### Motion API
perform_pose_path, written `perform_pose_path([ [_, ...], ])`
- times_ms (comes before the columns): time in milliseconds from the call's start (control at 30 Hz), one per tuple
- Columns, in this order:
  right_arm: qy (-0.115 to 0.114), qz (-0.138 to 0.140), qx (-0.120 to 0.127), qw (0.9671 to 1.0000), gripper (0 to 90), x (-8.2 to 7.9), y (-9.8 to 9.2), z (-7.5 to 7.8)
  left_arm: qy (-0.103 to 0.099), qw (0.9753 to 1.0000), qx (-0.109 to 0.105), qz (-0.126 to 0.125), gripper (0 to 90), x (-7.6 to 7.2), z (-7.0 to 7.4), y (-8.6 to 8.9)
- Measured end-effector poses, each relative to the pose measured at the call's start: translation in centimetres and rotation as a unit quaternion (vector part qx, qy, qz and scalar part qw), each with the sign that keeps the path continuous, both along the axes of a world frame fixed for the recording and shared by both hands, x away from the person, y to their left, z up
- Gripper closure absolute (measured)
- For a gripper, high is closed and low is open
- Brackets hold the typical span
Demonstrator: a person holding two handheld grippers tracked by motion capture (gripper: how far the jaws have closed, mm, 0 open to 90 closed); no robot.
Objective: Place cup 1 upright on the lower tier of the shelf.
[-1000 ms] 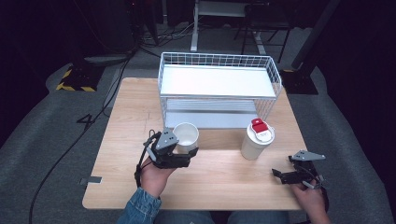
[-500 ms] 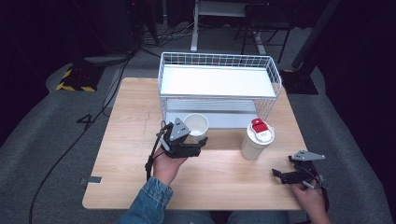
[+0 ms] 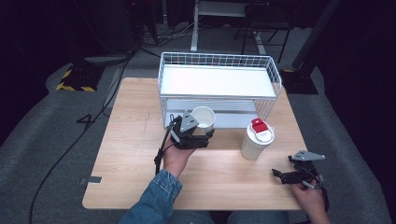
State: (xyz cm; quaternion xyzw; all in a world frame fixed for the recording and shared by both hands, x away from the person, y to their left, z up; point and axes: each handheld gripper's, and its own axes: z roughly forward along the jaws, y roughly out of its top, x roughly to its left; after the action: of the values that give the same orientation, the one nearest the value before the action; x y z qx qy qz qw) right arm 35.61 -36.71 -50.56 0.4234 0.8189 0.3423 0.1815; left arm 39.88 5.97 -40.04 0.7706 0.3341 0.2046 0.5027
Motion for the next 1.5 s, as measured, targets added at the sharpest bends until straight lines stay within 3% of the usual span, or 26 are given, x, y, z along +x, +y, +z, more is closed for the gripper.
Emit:
perform_pose_path([
  [667, 0.0, 0.0, 0.0, 1.0, 2.7, 0.0, 0.0, 0.0, -0.014, 0.9988, 0.011, 0.045, 22.5, 3.3, -2.6, -3.3],
  [800, 0.0, 0.0, 0.0, 1.0, 2.7, 0.0, 0.0, 0.0, -0.009, 0.9985, 0.002, 0.054, 22.5, 4.0, -3.1, -3.5],
  [1133, 0.0, 0.0, 0.0, 1.0, 2.7, 0.0, 0.0, 0.0, -0.003, 0.9977, 0.013, 0.066, 22.5, 5.6, -4.3, -4.3],
  [1300, 0.0, 0.0, 0.0, 1.0, 2.7, 0.0, 0.0, 0.0, -0.006, 0.9975, 0.032, 0.063, 22.5, 6.8, -4.6, -4.7],
  [1500, 0.0, 0.0, 0.0, 1.0, 2.7, 0.0, 0.0, 0.0, 0.008, 0.9976, 0.022, 0.065, 22.5, 7.9, -5.4, -5.1],
])
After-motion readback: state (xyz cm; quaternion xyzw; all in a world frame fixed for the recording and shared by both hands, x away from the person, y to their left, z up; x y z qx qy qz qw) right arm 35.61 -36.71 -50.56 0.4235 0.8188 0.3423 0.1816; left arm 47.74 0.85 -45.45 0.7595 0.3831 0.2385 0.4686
